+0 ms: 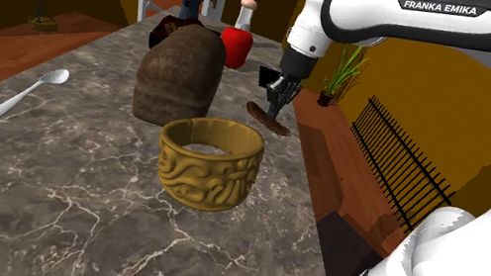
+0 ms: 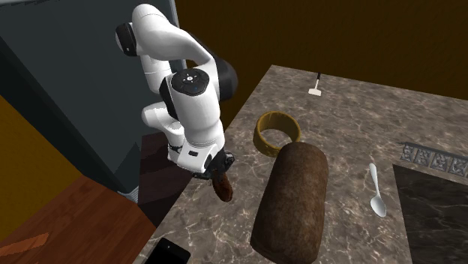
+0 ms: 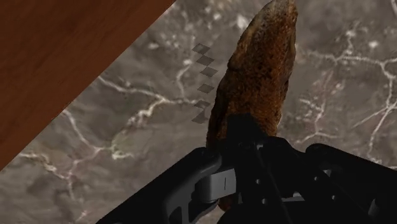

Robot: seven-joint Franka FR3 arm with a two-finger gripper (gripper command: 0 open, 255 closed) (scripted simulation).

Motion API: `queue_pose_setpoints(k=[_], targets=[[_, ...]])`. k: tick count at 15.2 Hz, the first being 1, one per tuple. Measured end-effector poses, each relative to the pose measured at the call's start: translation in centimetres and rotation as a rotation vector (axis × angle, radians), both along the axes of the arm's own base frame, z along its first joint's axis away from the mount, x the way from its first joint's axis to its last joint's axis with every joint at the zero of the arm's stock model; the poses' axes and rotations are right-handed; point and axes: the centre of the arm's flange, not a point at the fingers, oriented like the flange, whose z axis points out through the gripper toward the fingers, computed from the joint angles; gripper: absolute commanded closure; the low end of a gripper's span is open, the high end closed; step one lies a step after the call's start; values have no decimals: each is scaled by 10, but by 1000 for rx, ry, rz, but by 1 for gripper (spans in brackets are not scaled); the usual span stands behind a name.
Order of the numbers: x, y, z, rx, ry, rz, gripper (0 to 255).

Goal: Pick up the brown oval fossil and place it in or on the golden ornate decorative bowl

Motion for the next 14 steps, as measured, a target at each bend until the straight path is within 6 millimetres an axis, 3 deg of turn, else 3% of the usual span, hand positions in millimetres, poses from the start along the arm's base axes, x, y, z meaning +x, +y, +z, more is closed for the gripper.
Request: queue_pose_setpoints(k=[2,5,14], targets=[[-3,5,3,-21,5,-16,0],[-23,31,21,-126,31,-117,0],[-30,34,-16,-158,37,-152,0]])
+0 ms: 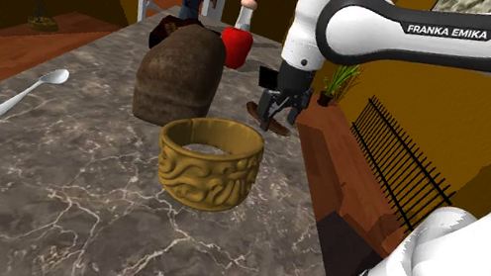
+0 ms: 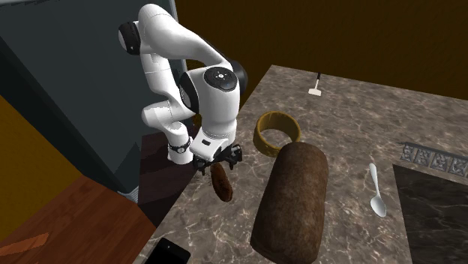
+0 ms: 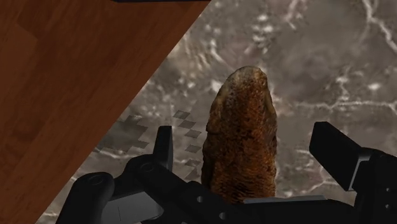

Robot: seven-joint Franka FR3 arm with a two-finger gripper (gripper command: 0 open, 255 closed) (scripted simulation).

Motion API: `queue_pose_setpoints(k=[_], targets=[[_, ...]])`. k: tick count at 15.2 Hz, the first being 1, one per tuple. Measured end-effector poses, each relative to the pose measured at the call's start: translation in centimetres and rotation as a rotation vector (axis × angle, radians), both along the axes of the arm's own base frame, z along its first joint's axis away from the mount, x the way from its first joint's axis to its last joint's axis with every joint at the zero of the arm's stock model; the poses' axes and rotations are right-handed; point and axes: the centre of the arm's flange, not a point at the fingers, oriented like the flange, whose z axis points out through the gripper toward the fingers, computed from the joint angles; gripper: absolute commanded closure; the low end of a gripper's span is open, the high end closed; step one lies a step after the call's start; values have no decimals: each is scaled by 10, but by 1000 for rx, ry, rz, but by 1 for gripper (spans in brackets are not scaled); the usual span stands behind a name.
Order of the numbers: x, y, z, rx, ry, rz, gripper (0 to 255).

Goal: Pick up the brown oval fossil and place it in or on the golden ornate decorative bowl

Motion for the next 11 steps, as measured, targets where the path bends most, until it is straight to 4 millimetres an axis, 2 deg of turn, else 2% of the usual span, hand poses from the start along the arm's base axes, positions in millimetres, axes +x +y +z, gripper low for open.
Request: queue_pose_setpoints(k=[5,6,11], targets=[[0,0,-1,0,-1,0,0],[0,0,-1,0,-1,0,255],[-1,2,2,5,-7,2,255]])
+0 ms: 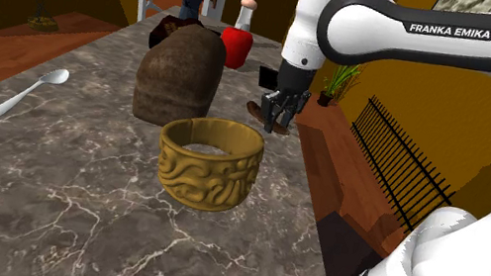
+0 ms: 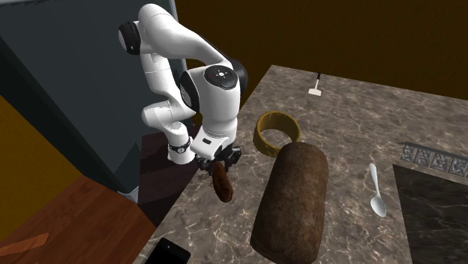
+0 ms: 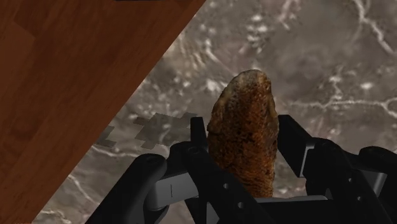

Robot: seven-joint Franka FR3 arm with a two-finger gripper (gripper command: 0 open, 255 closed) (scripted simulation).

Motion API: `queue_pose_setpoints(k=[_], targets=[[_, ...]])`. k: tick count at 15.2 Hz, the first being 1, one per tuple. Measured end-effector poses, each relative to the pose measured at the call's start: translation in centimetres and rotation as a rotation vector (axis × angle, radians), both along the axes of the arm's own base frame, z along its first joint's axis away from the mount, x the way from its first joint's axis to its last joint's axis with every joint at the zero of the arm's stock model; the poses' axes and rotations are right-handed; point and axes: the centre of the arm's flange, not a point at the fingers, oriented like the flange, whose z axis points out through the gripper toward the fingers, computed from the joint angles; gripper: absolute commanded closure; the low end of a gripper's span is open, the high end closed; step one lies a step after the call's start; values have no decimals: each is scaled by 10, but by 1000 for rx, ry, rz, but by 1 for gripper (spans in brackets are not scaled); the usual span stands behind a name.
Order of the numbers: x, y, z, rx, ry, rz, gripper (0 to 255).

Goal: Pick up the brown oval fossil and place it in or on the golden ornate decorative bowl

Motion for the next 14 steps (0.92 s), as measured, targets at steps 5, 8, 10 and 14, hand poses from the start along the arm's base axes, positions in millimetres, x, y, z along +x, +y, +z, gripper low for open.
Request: queue_pose_setpoints(k=[5,8,10,14], targets=[[0,0,0,-2,1,0,255],[0,-2,8,-4,6,-2,255],[2,-2,18,-4,6,-2,255],[1,-2,38,-4,6,-3,255]])
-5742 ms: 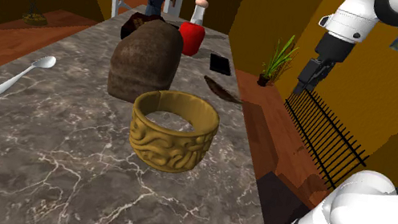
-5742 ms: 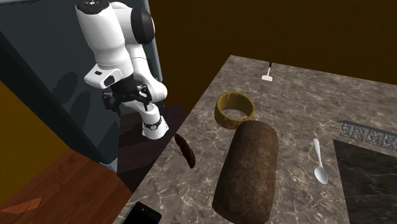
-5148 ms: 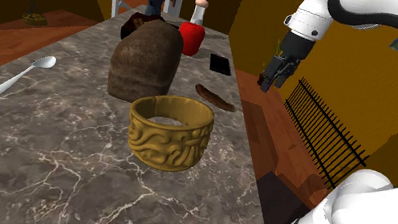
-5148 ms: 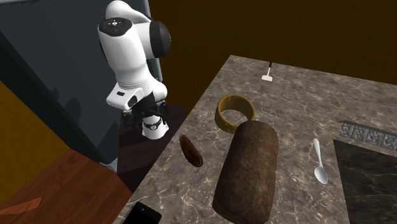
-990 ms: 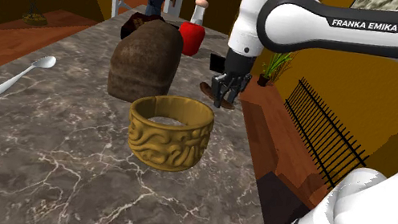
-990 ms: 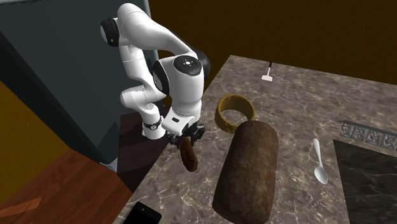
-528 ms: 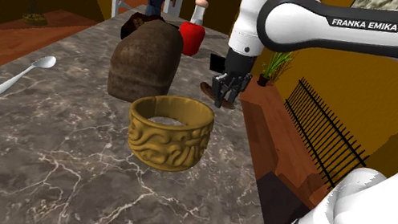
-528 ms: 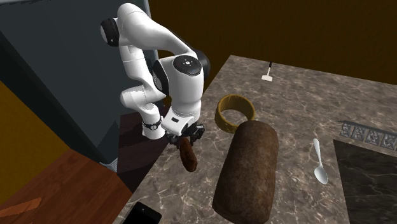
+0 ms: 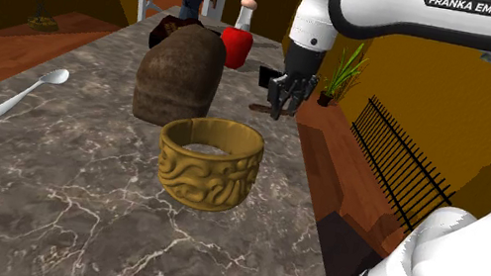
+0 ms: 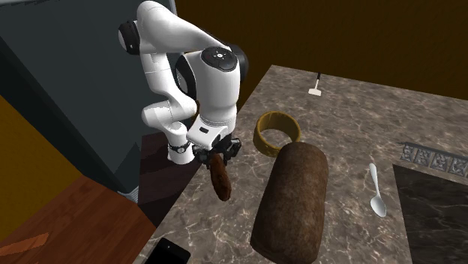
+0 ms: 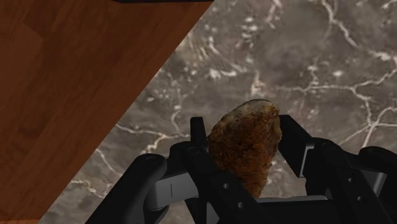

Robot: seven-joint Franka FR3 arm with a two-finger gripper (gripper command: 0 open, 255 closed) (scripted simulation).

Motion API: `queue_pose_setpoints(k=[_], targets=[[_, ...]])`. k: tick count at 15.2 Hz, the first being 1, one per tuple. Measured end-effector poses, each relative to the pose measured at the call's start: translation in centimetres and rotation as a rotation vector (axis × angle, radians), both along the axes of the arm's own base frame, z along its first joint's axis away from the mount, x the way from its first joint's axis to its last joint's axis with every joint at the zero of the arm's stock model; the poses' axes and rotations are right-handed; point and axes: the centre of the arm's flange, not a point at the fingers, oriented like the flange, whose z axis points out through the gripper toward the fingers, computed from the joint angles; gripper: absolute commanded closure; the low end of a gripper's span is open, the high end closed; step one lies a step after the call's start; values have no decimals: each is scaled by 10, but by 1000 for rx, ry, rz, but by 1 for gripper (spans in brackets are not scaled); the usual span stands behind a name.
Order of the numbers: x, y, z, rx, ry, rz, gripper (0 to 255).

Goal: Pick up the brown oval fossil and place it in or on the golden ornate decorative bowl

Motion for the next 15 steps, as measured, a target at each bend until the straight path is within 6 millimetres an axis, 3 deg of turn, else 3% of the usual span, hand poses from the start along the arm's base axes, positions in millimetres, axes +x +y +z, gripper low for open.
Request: queue_pose_setpoints(k=[15], targets=[[1,1,80,0,0,0,255]])
